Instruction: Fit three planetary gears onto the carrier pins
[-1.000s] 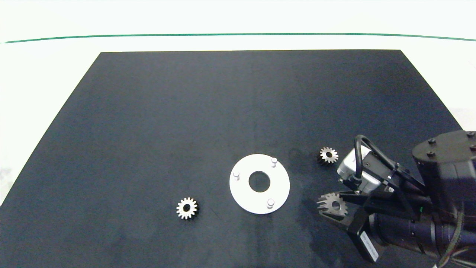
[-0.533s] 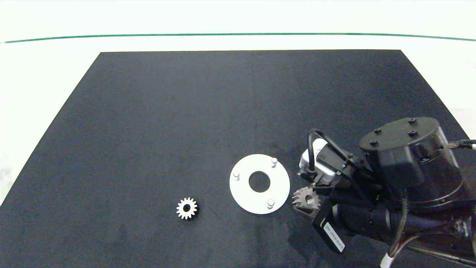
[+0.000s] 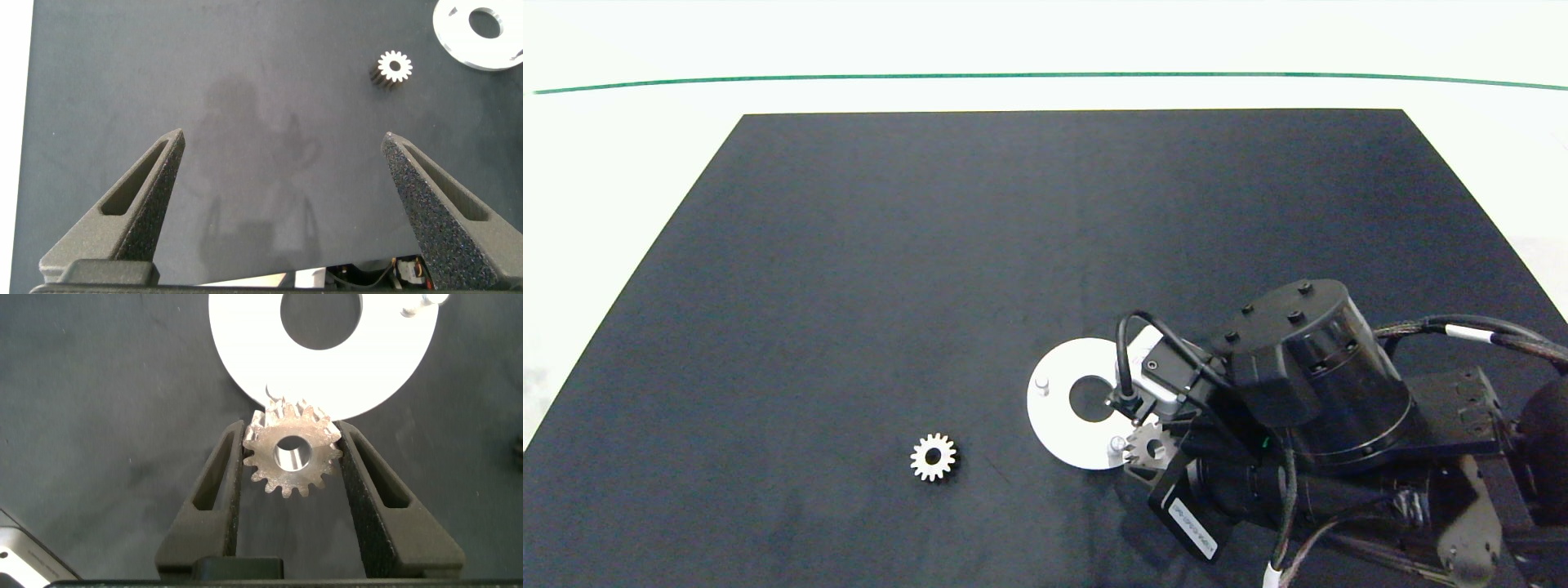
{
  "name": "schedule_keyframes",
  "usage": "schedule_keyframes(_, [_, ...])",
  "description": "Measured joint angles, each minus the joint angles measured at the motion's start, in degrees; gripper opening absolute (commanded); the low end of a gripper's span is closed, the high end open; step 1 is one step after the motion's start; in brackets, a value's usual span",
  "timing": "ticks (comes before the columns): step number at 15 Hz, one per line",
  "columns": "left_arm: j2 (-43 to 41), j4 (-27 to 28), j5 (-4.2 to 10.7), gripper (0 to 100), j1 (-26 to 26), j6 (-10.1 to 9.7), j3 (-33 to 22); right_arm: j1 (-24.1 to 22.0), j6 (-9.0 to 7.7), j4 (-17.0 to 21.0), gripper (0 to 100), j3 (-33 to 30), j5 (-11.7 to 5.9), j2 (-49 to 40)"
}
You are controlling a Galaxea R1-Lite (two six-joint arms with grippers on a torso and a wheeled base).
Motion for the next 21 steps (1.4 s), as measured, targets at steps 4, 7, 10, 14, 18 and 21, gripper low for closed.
schedule_keyframes(4, [-0.09,0.02,0.0,100,0.0,0.02,-0.2,0.11,0.0,-0.11,25,-0.98,0.0,1.41])
schedule_keyframes(7, [-0.09,0.0,0.0,100,0.0,0.02,-0.39,0.11,0.01,-0.11,25,-2.29,0.02,2.47])
schedule_keyframes(10, [-0.11,0.02,0.0,100,0.0,0.02,-0.5,0.05,0.01,-0.11,25,-3.4,0.0,3.43])
schedule_keyframes(14, [-0.22,0.09,0.0,100,0.0,0.02,-0.74,0.02,0.06,-0.17,25,-3.93,0.02,4.63])
schedule_keyframes(18, [-0.3,0.11,0.0,100,-0.07,0.02,-0.74,-0.06,0.09,-0.24,25,-5.05,0.0,5.68])
schedule_keyframes(21, [-0.3,0.09,0.0,100,-0.09,0.0,-0.74,-0.06,0.12,-0.24,25,-5.57,0.0,6.47])
